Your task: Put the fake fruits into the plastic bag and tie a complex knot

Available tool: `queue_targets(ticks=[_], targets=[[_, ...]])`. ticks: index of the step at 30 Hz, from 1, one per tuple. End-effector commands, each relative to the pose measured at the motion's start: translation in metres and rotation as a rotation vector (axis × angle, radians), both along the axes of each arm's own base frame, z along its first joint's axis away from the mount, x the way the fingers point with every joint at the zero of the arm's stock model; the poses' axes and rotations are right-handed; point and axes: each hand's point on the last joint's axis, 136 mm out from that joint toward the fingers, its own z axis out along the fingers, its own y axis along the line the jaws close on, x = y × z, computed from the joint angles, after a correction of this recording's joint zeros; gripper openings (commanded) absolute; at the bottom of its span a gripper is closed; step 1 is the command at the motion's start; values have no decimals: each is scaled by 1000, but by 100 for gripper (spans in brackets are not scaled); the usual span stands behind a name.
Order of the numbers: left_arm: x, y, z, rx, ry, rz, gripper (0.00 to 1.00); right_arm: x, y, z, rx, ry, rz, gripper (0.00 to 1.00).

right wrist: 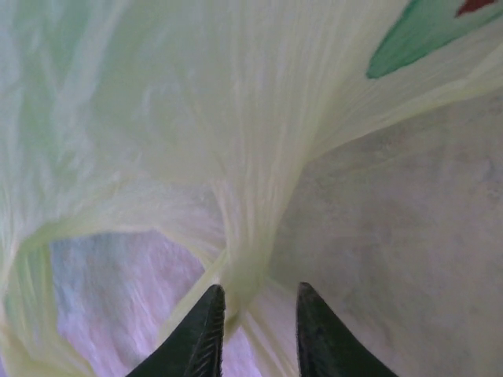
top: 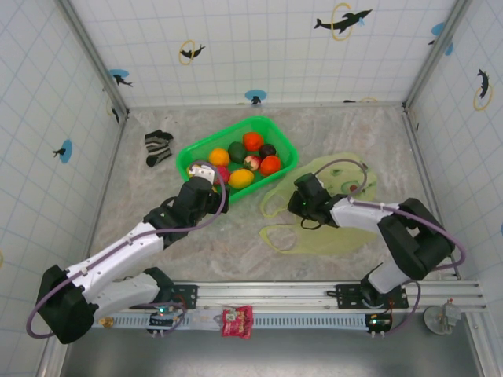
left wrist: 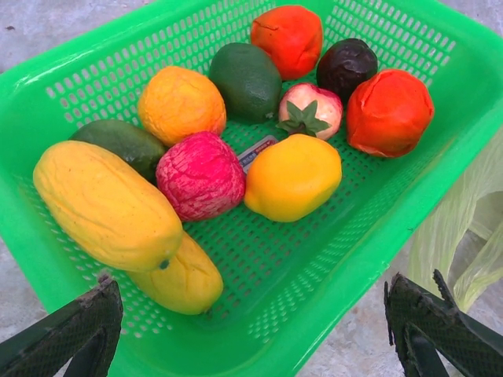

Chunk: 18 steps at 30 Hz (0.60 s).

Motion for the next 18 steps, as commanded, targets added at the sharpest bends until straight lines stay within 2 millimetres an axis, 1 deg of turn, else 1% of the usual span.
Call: queue_targets(ticks=[1,5,6,8,9,14,15,16,17,18], targets=[[0,4,-2,31,-20,-1,88,27,12,19,56,-85,-45,18],[0,2,-2,23,-22,-11,86,33,14,22,51,-93,-41,2],[0,3,-3,23,-24,-9,86,33,14,24,56,-97,-42,0],[0,3,-3,26,-27,-4,86,33,14,30,72,-106,-38,0],[-1,2,-4,47,-32,-34,87,33,15,34,82,-117,-35,0],[-12,-21,-7,13,0,-183,86,27,16,56,135,-142,-10,0],[-16,-26,-8,10,9,-224,84,25,15,60,141,-141,-8,0],[-19,-31,-9,8,9,-264,79,23,15,63,147,-142,-1,0],[-18,-31,-8,6,0,-259,77,22,17,70,163,-150,8,0],[-16,-31,-6,5,-13,-254,76,16,14,69,150,-128,19,0]])
